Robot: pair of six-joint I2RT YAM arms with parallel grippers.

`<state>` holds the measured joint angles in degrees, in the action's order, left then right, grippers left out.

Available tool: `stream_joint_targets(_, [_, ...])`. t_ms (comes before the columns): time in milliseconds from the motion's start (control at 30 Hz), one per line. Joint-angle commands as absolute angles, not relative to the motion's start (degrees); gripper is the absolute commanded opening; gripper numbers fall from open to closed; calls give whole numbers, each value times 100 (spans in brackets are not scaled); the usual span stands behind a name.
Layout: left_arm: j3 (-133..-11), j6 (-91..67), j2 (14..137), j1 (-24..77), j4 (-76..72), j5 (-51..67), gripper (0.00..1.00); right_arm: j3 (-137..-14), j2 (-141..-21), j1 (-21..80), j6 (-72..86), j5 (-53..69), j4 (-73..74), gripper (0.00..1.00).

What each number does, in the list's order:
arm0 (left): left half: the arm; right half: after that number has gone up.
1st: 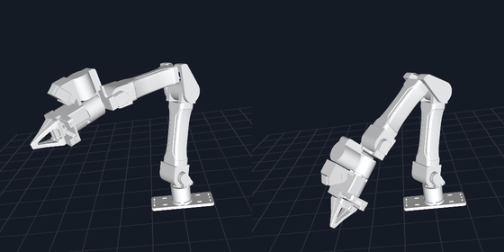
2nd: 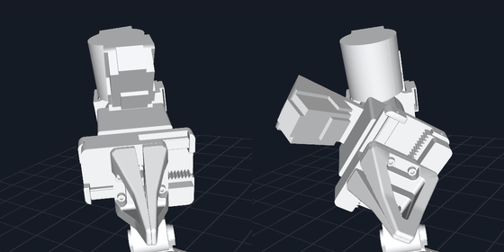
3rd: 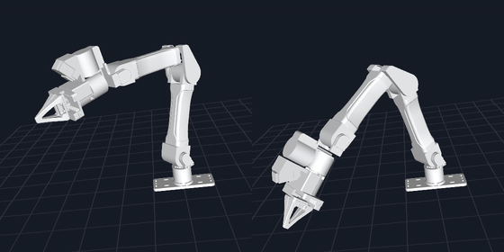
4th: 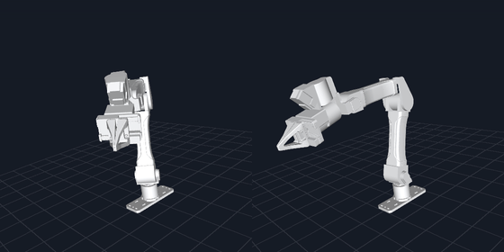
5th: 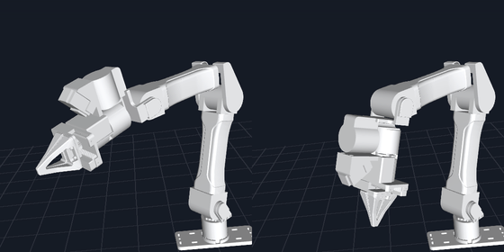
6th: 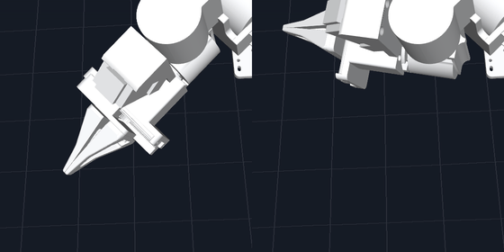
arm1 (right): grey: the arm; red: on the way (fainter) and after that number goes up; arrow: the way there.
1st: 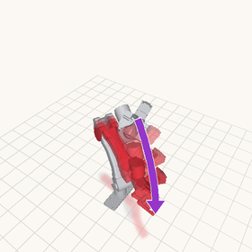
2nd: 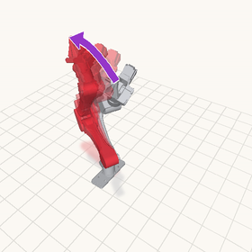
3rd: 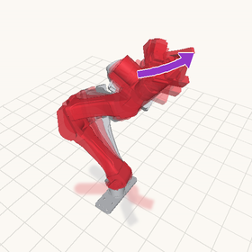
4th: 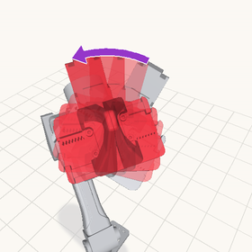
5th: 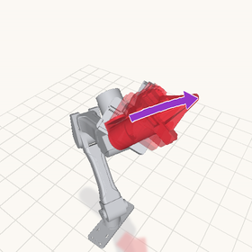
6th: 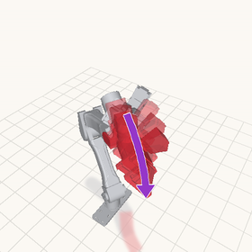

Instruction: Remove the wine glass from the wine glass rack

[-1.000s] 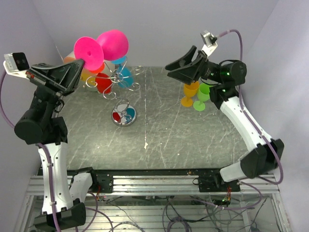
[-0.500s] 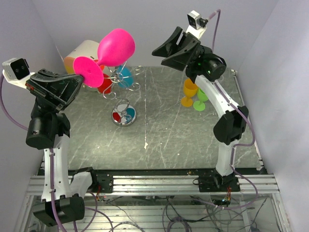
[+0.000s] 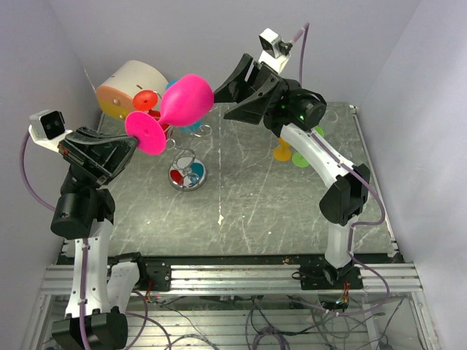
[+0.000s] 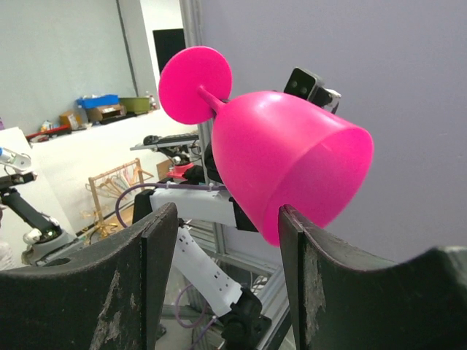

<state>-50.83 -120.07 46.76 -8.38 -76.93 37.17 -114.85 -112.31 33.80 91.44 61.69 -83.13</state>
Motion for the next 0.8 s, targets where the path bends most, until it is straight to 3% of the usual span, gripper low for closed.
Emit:
stream_joint_targets(0, [-4864, -12700, 4562, -771, -7886, 3845, 7, -11291, -11100, 3531, 9147, 6075, -8645, 56])
stream_joint_targets(167, [-4752, -12676, 4537, -761, -7877, 3847, 7, -11034, -11036, 3702, 9113, 6055, -8734, 54])
stream_joint_targets(267, [-4759, -12661, 4546, -757, -7889, 3850, 7, -10891, -10976, 3726, 9086, 6023, -8770, 46])
stream_joint_targets(367, [-4743, -12665, 4561, -756, -7917, 3848, 7, -10833, -10973, 3724, 9202, 5958, -8935, 31])
stream_joint_targets(500, [-4695, -12657, 4554, -764, -7920, 3864, 7, -10824, -10987, 3727, 9470, 5915, -9242, 1])
stream_joint_targets(533, [-4686, -12638, 4546, -761, -7908, 3871, 8, -10801, -10969, 3727, 9512, 5913, -9296, 0])
stream_joint_targets(567, [-4673, -12614, 4526, -763, -7856, 3892, 11, -10763, -10945, 3727, 9554, 5918, -9349, 0])
stream_joint_targets(700, [-4538, -12301, 4368, -761, -7227, 4002, 41, -10420, -10587, 3683, 9336, 6104, -9248, 0])
stream_joint_targets(767, [-4442, -12099, 4269, -757, -6881, 4027, 49, -9963, -10206, 3580, 8923, 6145, -8899, 0])
